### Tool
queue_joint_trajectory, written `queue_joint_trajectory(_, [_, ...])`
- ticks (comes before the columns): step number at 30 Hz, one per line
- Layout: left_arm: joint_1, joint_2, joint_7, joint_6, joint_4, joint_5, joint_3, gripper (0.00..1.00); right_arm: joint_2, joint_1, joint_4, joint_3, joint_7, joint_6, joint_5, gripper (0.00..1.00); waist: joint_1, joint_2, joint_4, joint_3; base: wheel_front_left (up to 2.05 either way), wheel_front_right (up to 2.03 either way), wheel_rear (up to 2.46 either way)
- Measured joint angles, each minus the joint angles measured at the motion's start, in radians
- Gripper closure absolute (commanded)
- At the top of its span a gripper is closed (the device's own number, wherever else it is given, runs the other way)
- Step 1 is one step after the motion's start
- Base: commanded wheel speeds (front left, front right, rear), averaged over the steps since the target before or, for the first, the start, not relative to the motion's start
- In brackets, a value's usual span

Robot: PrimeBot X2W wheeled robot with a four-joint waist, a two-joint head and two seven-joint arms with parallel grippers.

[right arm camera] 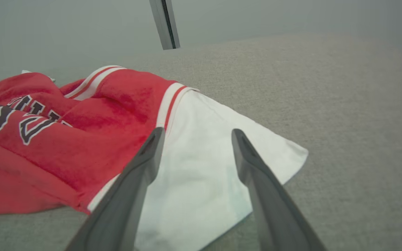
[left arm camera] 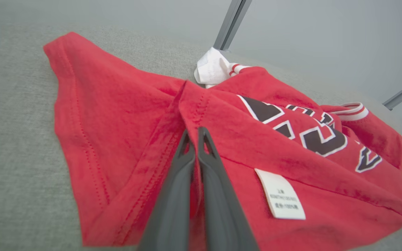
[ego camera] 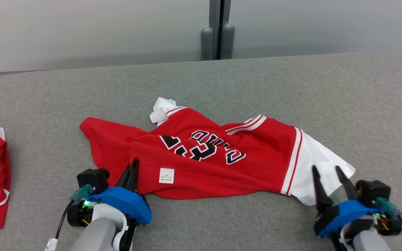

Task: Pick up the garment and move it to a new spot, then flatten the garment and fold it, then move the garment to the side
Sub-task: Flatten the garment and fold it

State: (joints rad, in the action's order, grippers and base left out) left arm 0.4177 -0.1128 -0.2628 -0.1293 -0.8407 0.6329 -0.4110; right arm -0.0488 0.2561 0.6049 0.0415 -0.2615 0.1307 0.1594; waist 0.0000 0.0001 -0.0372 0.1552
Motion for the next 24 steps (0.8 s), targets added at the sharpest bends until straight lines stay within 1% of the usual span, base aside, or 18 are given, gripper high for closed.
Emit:
queue_joint_trajectory(6, [-0.001, 0.007, 0.0, 0.0, 0.027, -0.024, 0.003, 1.0, -0.001, 0.056, 0.098, 0.171, 0.0, 0.0, -0.075, 0.0, 0.0, 0.0, 0.019, 0.005, 0.0, 0.0, 0.0])
queue_joint_trajectory(12, [-0.004, 0.012, 0.0, 0.0, 0.043, -0.038, 0.004, 1.0, -0.007, 0.118, 0.219, 0.317, 0.0, 0.0, -0.198, 0.0, 0.0, -0.0001, 0.038, 0.016, 0.0, 0.0, 0.0])
queue_joint_trajectory(15, [-0.004, 0.014, 0.0, 0.0, 0.048, -0.042, 0.003, 1.0, -0.007, 0.149, 0.261, 0.364, 0.0, 0.0, -0.251, 0.0, 0.0, -0.0002, 0.045, 0.022, 0.0, 0.0, 0.0])
queue_joint_trajectory(19, [-0.004, 0.014, 0.0, 0.0, 0.061, -0.043, -0.001, 1.0, -0.007, 0.176, 0.341, 0.384, -0.005, 0.0, -0.3, 0.0, 0.0, -0.0002, 0.051, 0.03, 0.0, 0.0, 0.0])
queue_joint_trajectory(20, [-0.004, 0.015, 0.0, 0.0, 0.063, -0.042, -0.001, 1.0, -0.009, 0.187, 0.361, 0.385, -0.006, 0.0, -0.31, 0.55, 0.0, -0.0002, 0.052, 0.031, 0.0, 0.0, 0.0])
queue_joint_trajectory(21, [-0.004, 0.015, 0.0, 0.0, 0.064, -0.042, -0.001, 1.0, -0.01, 0.197, 0.374, 0.389, -0.006, 0.0, -0.314, 0.71, -0.0001, -0.0003, 0.053, 0.034, 0.0, 0.0, 0.0])
queue_joint_trajectory(22, [-0.004, 0.014, 0.0, 0.0, 0.065, -0.043, -0.002, 1.0, -0.011, 0.206, 0.384, 0.39, -0.008, 0.0, -0.321, 1.0, -0.0001, -0.0003, 0.054, 0.037, 0.0, 0.0, 0.0])
queue_joint_trajectory(24, [0.0, 0.015, 0.0, 0.0, 0.069, -0.044, -0.002, 1.0, -0.011, 0.222, 0.398, 0.39, -0.009, 0.0, -0.328, 1.0, -0.0001, -0.0003, 0.056, 0.045, 0.0, 0.0, 0.0])
